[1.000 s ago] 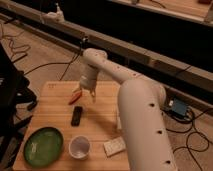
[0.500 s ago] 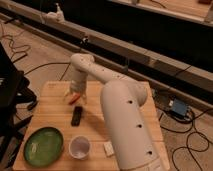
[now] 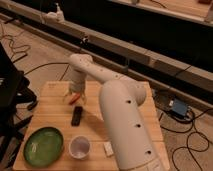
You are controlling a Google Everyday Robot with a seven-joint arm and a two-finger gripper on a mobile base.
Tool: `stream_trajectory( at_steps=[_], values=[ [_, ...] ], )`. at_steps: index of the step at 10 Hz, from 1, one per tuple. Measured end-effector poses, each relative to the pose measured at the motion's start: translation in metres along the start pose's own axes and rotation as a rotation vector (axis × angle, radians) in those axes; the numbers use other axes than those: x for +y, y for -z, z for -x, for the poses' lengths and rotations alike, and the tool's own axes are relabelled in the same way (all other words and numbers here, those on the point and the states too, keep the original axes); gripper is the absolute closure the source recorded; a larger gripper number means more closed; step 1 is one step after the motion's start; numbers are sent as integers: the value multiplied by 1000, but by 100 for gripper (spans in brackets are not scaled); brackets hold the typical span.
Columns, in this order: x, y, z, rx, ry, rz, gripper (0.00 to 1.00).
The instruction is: Place the eraser in the ceramic cup
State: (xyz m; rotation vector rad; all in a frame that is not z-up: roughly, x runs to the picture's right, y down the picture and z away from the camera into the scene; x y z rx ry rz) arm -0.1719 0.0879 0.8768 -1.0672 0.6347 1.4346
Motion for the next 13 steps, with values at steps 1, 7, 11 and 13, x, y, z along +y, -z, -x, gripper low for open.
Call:
stream_trajectory(
  at_steps=[1,7,11,13],
  values=[
    [-3,-3,1,0,-7,-6,23],
    [-10,-37,-3,36,-45,-48,23],
    [-19,-56,-4,83,-87,-20,29],
    [-20,-57,-1,98,-96,5,50]
  ],
)
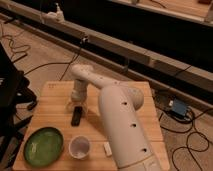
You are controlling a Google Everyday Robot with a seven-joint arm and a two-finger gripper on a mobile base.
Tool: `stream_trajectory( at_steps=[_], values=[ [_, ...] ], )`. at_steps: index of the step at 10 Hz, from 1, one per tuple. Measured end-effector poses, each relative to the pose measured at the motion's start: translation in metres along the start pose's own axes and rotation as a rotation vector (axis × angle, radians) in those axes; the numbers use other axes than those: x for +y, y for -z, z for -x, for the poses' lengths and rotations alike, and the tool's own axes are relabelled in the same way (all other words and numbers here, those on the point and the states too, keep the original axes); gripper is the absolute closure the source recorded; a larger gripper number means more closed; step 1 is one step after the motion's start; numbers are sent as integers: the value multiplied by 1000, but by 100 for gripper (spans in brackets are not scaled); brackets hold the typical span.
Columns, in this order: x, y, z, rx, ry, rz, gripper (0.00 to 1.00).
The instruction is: Place the eraser in the ceramic cup
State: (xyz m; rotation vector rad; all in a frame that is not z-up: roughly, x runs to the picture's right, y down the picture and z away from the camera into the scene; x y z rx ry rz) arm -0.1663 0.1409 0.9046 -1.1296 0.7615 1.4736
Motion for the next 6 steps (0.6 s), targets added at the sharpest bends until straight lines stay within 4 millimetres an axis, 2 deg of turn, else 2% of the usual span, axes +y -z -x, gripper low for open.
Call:
stream_trajectory(
  at_steps=[2,4,6],
  values=[
    [0,0,2,5,5,10,67],
    [-4,0,3,7,6,15,90],
    [-7,3,5,-1,5,18,100]
  ],
)
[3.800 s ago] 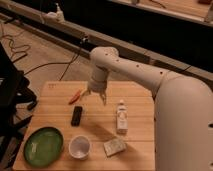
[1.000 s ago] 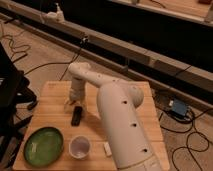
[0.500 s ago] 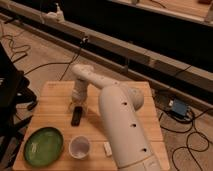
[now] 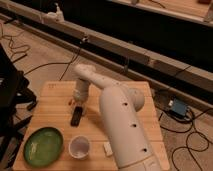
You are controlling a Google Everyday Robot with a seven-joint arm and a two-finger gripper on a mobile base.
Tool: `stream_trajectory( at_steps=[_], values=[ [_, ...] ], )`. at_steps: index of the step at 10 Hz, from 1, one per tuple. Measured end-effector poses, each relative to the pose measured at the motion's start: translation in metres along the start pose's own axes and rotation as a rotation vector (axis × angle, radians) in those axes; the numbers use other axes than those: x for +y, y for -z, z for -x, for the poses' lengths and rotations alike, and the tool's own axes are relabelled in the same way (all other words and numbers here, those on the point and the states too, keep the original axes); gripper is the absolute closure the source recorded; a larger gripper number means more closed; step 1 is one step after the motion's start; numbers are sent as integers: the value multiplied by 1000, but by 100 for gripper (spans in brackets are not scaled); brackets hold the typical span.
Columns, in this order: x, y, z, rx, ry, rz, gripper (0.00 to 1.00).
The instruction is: Place the eraser in the ceramic cup
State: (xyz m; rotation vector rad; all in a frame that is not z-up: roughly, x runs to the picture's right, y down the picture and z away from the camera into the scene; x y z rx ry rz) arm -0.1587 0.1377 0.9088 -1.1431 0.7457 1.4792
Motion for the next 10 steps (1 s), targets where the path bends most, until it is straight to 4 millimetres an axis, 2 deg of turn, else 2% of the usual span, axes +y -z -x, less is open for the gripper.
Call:
stream_trajectory(
  at_steps=[2,5,8,10],
  values=[
    [-2,16,3,-45,3,-1,100],
    [-13,75,-1,-174,7,9,100],
    [-13,130,-25,-282,126,99,100],
    [-19,155,-44,-330,198,142,100]
  ],
)
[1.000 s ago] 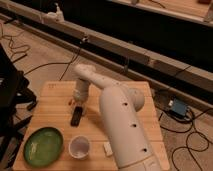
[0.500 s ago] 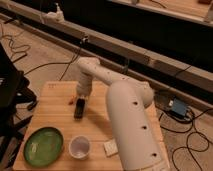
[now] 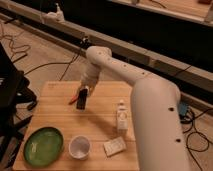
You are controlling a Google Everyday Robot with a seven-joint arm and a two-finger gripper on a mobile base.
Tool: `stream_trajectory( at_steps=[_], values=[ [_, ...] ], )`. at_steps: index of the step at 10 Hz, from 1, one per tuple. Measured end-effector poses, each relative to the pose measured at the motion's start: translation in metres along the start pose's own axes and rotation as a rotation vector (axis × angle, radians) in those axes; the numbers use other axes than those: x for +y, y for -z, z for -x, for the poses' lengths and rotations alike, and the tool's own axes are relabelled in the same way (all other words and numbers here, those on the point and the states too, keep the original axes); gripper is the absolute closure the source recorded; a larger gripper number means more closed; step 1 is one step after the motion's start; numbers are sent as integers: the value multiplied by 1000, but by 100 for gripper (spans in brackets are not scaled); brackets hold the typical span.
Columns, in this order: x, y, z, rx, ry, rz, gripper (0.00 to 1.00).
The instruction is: Place the eraser in the ceramic cup
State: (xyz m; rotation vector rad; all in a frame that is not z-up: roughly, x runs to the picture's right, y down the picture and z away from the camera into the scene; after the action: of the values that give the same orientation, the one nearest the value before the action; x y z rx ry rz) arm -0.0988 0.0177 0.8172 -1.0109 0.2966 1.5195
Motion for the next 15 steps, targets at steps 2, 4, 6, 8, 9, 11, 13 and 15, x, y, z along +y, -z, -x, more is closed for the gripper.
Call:
stream_trajectory(
  at_steps=[2,4,6,8,9,11,13,15],
  values=[
    [-2,25,-14,-37,68,23,100],
    [1,35,-34,-40,155,55,100],
    [2,36,-38,-38,173,62,100],
    [5,35,-37,-37,179,59,100],
    [5,35,-35,-42,189,51,100],
    [15,35,-31,-59,232,50,100],
    [22,38,-32,-80,267,75,100],
    [29,39,-41,-92,330,113,100]
  ],
)
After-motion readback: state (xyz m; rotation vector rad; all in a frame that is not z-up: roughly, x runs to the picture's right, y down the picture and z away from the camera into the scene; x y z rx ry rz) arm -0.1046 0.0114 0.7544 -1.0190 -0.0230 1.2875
